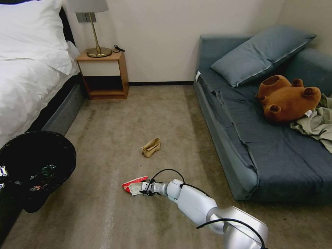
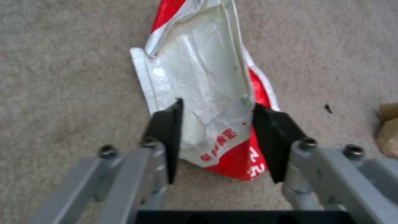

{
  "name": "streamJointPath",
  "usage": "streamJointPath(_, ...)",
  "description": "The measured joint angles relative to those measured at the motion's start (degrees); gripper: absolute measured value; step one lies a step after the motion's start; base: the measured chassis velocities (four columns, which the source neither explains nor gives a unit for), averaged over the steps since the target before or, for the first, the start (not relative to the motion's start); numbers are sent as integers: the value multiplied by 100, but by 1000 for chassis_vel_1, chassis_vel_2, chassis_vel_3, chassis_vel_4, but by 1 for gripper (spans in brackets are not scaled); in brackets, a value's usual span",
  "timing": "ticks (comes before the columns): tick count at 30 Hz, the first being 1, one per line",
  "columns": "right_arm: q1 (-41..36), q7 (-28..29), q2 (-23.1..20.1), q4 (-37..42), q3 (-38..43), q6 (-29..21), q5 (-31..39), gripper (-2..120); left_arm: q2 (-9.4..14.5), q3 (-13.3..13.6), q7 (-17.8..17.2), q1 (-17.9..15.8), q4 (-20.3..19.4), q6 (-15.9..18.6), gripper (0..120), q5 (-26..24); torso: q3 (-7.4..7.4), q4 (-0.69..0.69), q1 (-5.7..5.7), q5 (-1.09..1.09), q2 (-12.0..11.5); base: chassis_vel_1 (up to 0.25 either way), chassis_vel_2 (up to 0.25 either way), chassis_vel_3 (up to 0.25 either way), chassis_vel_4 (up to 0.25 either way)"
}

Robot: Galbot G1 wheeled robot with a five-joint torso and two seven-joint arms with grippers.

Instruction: Pick up the trash bin, then pick up the garbage on the floor and place it into the trash bin.

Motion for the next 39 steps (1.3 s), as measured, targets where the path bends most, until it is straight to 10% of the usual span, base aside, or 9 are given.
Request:
streamJointPath(9, -72, -41, 0, 12, 71, 4, -52, 0, -11, -40, -1, 88, -27, -32, 3, -39, 0, 0, 0, 0, 0, 0, 0, 0, 0)
streamJointPath(33, 32, -32, -6, 1677, 850, 178, -384, 0, 60, 3, -1, 73, -12, -72, 3, -52, 0, 2, 0, 0, -1, 0, 0, 0, 0)
streamJointPath(39, -28, -20, -820, 3011, 1183, -91, 71, 0, 67, 122, -39, -32, 16, -70, 3, 34, 0, -2, 0, -1, 0, 0, 0, 0, 0)
